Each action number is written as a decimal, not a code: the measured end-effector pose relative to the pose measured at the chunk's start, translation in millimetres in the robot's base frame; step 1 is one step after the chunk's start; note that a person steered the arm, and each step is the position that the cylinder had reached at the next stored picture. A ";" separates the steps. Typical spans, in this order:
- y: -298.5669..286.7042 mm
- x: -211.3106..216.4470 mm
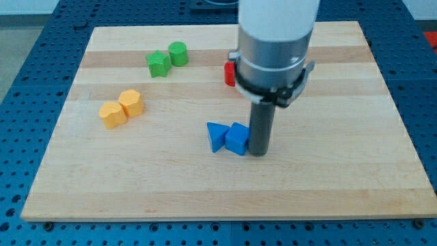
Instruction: Push the blue cube down a bit
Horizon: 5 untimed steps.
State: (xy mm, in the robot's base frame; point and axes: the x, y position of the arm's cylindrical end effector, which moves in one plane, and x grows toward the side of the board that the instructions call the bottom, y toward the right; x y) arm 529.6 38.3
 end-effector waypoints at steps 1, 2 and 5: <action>-4.7 -7.6; 28.6 -38.5; -19.5 -46.9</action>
State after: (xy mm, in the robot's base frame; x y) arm 482.7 18.7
